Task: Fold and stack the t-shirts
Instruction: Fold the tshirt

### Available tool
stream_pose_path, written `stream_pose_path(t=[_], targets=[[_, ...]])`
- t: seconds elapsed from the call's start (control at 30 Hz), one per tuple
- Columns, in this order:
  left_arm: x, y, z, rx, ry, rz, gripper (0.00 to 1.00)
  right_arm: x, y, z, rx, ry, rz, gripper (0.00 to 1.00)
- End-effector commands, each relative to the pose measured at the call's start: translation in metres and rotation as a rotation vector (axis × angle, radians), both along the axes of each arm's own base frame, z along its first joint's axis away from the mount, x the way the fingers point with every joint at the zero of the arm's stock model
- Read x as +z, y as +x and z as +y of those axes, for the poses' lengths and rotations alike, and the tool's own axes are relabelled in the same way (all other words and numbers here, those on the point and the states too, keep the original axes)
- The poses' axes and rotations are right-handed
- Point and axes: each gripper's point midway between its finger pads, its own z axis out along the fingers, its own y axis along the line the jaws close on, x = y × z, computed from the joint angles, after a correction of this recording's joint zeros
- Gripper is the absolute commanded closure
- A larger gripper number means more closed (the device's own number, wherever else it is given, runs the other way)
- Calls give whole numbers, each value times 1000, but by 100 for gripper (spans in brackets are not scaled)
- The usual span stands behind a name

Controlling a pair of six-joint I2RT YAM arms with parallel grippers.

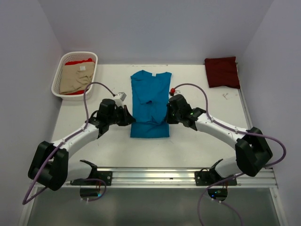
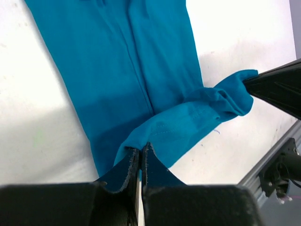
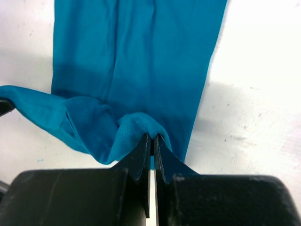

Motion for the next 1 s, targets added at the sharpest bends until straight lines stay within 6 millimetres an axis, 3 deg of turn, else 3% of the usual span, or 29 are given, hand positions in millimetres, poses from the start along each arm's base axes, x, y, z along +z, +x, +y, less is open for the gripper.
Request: stream_pose_path(t=[0.0, 0.03, 0.1, 0.13, 0.17, 0.2, 0.23, 0.27, 0.3, 0.33, 0.37, 0.4, 0.43, 0.47, 0.53, 0.57, 0.6, 0.67, 0.7, 0.77, 0.8, 0.87, 0.9, 0.97], targets=[[33, 48, -4, 23, -5, -185, 100, 15, 34, 5, -11, 7, -87, 100], [40, 57, -5, 27, -10, -205, 100, 18, 43, 4, -20, 9, -95, 100], [31, 73, -3, 47, -3, -186, 100, 9, 56, 4, -35, -10, -92, 100], [39, 84, -5, 46, -21, -202, 100, 17, 71, 4, -56, -2, -109, 100], [28, 95, -8, 46, -20, -186, 100, 17, 80, 3, -72, -9, -113, 100], [25, 105, -7, 48, -28, -179, 100, 2, 95, -5, -111, -46, -96, 100], [39, 126, -9, 58, -39, -211, 100, 19, 117, -1, -138, -38, -138, 100], [21, 139, -7, 79, -24, -168, 81, 16, 127, -2, -147, -63, -124, 65], [22, 156, 2, 126, -37, -163, 60, -10, 140, -6, -155, -115, -69, 45], [43, 177, 2, 135, -63, -206, 30, 18, 167, -2, -184, -108, -123, 26], [44, 188, 5, 152, -77, -199, 15, 16, 170, -6, -197, -139, -103, 12], [64, 200, 13, 174, -93, -250, 0, 32, 176, -6, -214, -134, -145, 9], [80, 204, 14, 175, -102, -295, 0, 45, 178, -10, -234, -128, -187, 4], [107, 203, 16, 183, -113, -354, 0, 61, 182, -8, -240, -88, -244, 1], [127, 197, 20, 190, -116, -409, 0, 77, 171, -13, -228, -63, -280, 1], [143, 190, 21, 185, -121, -444, 0, 78, 166, -15, -223, -66, -278, 1], [146, 186, 22, 181, -120, -448, 0, 71, 157, -19, -211, -76, -259, 1], [135, 174, 24, 176, -105, -399, 0, 76, 145, -21, -194, -53, -264, 1], [125, 166, 23, 158, -100, -366, 0, 62, 135, -24, -189, -58, -230, 1], [105, 151, 23, 150, -83, -280, 0, 64, 120, -23, -167, -17, -217, 2], [89, 140, 22, 135, -73, -230, 0, 50, 108, -26, -167, -12, -174, 2], [60, 114, 26, 119, -24, -112, 0, 47, 90, -27, -154, 22, -144, 3], [38, 97, 30, 119, 2, -50, 0, 30, 74, -25, -131, 43, -89, 4], [22, 70, 31, 100, 12, 14, 0, 24, 56, -22, -109, 91, -50, 7]])
